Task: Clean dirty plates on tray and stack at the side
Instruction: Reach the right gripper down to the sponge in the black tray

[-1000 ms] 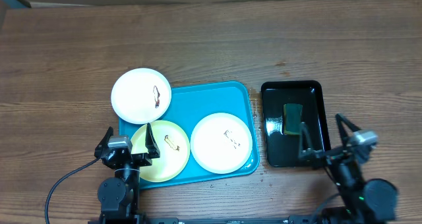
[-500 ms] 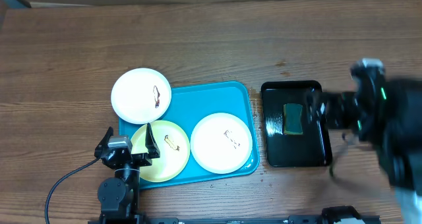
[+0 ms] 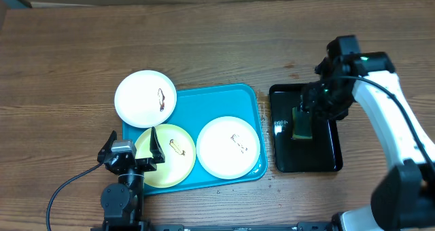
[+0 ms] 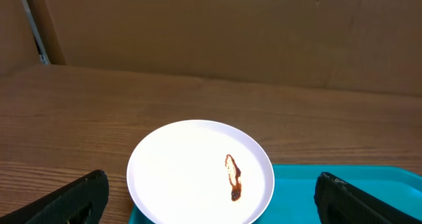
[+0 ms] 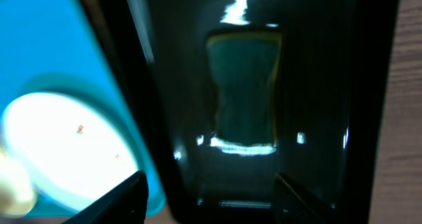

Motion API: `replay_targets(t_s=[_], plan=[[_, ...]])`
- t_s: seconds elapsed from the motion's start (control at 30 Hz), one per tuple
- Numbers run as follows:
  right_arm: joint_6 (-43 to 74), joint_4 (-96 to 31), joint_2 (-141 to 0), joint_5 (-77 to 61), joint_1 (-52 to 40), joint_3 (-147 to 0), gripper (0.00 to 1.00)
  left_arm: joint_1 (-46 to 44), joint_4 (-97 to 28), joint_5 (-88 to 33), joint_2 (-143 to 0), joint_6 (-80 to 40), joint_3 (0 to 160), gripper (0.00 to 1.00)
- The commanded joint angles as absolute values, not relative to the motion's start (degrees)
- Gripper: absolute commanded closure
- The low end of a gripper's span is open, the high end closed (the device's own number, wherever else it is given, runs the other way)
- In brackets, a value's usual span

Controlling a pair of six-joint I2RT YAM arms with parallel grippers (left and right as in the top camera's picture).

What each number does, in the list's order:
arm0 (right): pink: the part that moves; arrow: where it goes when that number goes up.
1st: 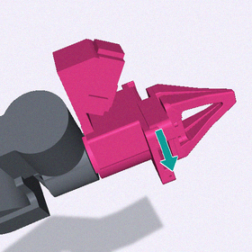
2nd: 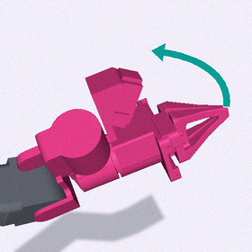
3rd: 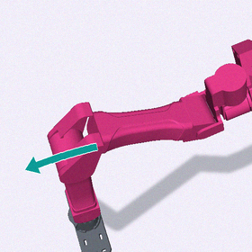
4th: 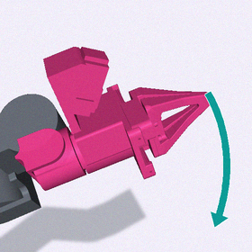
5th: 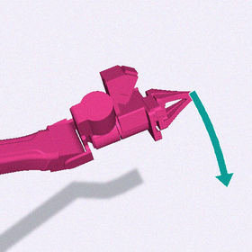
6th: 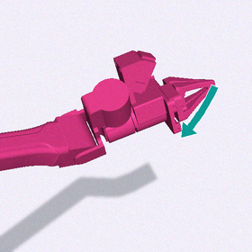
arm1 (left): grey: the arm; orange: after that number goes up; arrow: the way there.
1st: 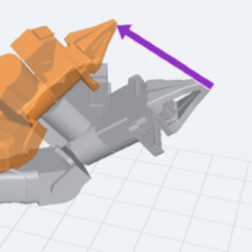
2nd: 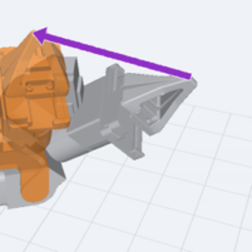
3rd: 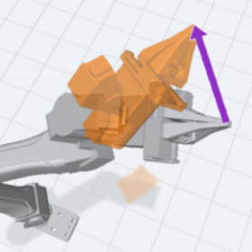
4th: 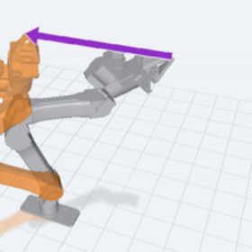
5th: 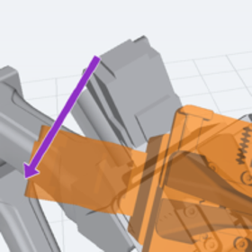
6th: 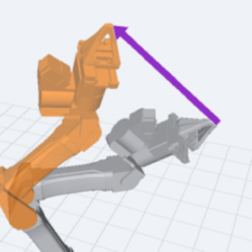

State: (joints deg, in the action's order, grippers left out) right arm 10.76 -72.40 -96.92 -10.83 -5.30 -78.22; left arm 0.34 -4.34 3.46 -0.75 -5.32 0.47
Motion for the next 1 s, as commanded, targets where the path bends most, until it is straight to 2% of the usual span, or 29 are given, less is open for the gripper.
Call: replay_targets(t_s=[0.0,0.17,0.47,0.53,0.6,0.63,0.67,0.7,0.8,0.83,0.9,0.97], plan=[[12.5,-70.5,-99.4,-8.2,-5.2,-76.8,0.36,0.1,-4.2,3.1,-0.3,-3.8,0.3,0.00],[12.5,-65.9,-101.9,-8.2,-5.6,-74.3,0.24,0.1,-4.2,3.1,-0.3,-3.8,0.3,0.00],[16.0,-50.3,-102.0,-8.0,-5.8,-60.6,0.26,0.1,-4.2,3.1,-0.3,-3.8,0.3,0.00],[16.6,-48.9,-102.0,-8.0,-5.8,-58.4,0.32,0.1,-4.2,3.1,-0.3,-3.8,0.3,0.00],[16.5,-49.1,-102.0,-8.0,-5.8,-58.0,0.48,0.1,-4.2,3.1,-0.3,-3.8,0.3,0.00],[16.5,-49.2,-102.0,-8.0,-5.8,-58.0,0.65,0.1,-4.2,3.1,-0.3,-3.8,0.3,0.00],[16.5,-49.3,-102.0,-8.0,-5.8,-58.1,0.71,0.1,-4.2,3.1,-0.3,-3.8,0.3,0.00],[16.5,-49.7,-102.0,-8.0,-5.8,-58.4,0.73,0.1,-4.2,3.1,-0.3,-3.8,0.3,0.00],[16.5,-52.0,-102.0,-8.0,-5.8,-60.4,0.73,0.1,-4.2,3.2,-0.3,-3.8,0.3,0.00],[16.5,-53.7,-102.0,-8.0,-5.8,-61.9,0.68,0.1,-4.2,3.1,-0.3,-3.8,0.3,0.00],[16.3,-56.7,-102.0,-8.0,-5.8,-64.9,0.47,0.1,-4.2,3.1,-0.3,-3.8,0.3,0.00],[16.1,-59.8,-102.0,-7.1,-5.8,-69.1,0.39,0.1,-4.2,3.1,-0.3,-3.8,0.3,0.00]])
